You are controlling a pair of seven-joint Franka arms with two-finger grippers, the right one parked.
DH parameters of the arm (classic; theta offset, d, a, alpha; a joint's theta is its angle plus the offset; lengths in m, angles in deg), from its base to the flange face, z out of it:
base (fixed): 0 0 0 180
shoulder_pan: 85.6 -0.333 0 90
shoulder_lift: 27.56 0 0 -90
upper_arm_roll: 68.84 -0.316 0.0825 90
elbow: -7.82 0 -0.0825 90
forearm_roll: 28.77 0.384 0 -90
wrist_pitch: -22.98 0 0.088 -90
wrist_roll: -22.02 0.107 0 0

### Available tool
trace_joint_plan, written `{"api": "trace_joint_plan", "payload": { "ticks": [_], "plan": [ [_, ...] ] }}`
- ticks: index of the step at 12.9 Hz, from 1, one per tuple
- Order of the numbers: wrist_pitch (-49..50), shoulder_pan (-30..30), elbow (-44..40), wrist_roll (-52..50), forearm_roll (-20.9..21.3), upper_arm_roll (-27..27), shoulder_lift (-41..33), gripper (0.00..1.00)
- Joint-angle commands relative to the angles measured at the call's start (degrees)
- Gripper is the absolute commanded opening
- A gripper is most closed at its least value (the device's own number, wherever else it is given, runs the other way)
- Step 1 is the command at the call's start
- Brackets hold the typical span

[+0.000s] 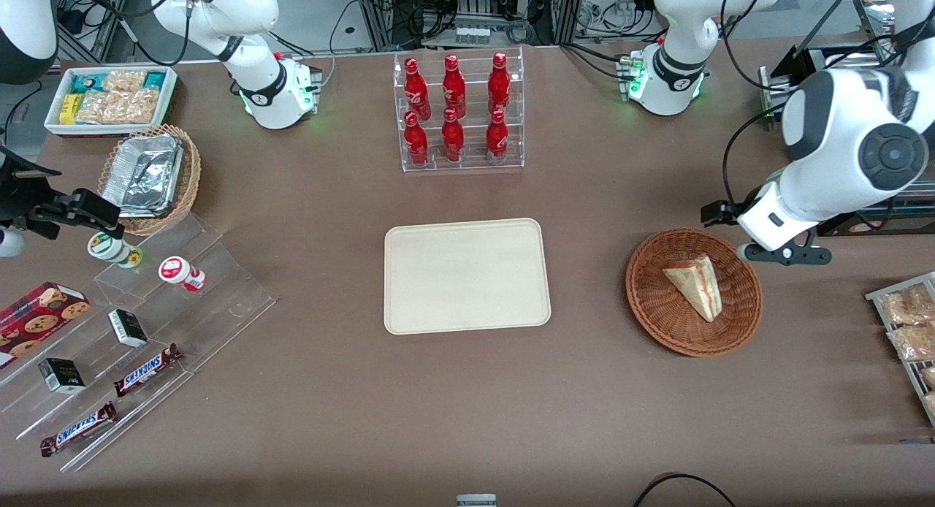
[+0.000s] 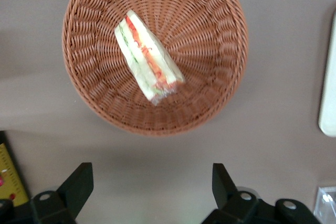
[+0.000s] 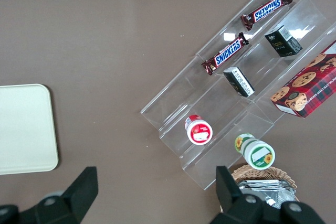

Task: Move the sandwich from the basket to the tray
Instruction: 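Lower the open left gripper over the wrapped sandwich in the basket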

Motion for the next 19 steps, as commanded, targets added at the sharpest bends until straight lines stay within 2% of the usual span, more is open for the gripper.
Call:
{"api": "trace_joint_plan", "payload": {
  "ticks": [1,3,6,7,10,19],
  "plan": [
    [-8.5,-0.45,6.9,-5.78,-0.63,0.16,-2.7,1.0],
    [-13.43,-0.45,8.93,-12.01,-0.9,-0.1,-2.35,1.0],
    [-20.38,-0.18,9.2,-33.25,-0.9,-0.01,-0.07,1.0],
    [-22.05,-0.18,9.2,-36.62,-0.9,-0.01,0.63,1.0],
    [-23.56,-0.27,9.2,-39.64,-0.9,-0.01,2.92,1.0],
    [-29.44,-0.36,8.68,-39.64,-0.11,-0.01,11.09,1.0]
  ]
}}
